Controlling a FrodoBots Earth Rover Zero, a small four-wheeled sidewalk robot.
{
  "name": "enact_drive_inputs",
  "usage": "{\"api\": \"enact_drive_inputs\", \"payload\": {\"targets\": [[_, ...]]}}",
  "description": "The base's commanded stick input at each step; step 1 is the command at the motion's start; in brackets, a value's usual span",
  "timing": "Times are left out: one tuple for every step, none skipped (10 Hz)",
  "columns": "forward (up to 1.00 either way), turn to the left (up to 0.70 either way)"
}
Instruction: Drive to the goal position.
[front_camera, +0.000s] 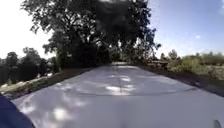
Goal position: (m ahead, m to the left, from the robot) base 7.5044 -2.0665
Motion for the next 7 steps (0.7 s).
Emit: {"api": "enact_drive_inputs", "payload": {"targets": [[0.7,0.0],[0.7,0.0],[0.7,0.0],[0.7,0.0],[0.7,0.0],[0.7,0.0],[0.7,0.0]]}}
